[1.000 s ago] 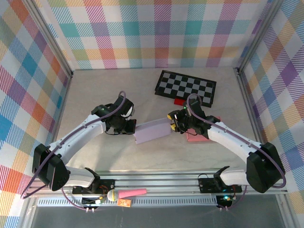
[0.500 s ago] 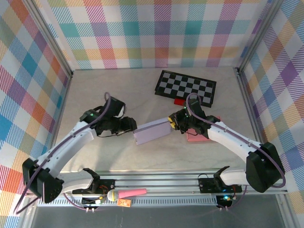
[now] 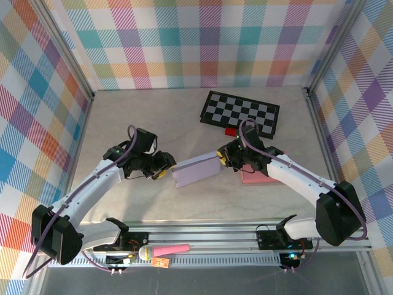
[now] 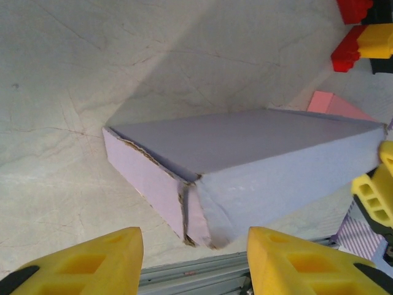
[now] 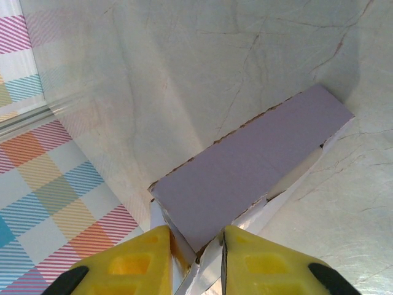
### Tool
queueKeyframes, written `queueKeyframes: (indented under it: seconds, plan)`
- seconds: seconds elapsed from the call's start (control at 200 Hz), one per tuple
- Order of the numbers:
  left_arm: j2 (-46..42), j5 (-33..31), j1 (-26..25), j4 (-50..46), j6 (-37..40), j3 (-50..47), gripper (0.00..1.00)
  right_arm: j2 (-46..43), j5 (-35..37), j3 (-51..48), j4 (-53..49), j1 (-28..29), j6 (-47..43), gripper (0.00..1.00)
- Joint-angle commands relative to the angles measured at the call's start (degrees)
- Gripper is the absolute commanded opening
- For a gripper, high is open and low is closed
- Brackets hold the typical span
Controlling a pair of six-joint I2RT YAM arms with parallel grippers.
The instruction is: Fold the paper box
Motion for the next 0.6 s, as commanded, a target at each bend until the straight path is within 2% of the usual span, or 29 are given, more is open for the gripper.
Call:
queueKeyframes:
  seconds: [0.0, 0.28, 0.595]
  plan:
    - [0.4, 0.9, 0.4, 1.0, -0.5, -1.5, 0.46, 2.0, 0.2, -1.0, -7.9, 0.1, -1.4, 0.25]
    - [0.2, -0.7, 0.4, 0.8, 1.8, -5.0, 0.40, 2.4, -0.5, -1.0, -9.1, 0.1, -1.4, 0.24]
    - [-1.8, -2.3, 0.4, 0.8, 3.9, -10.6, 0.31, 3.5, -2.0, 0.1, -16.6, -0.1, -2.6, 0.25]
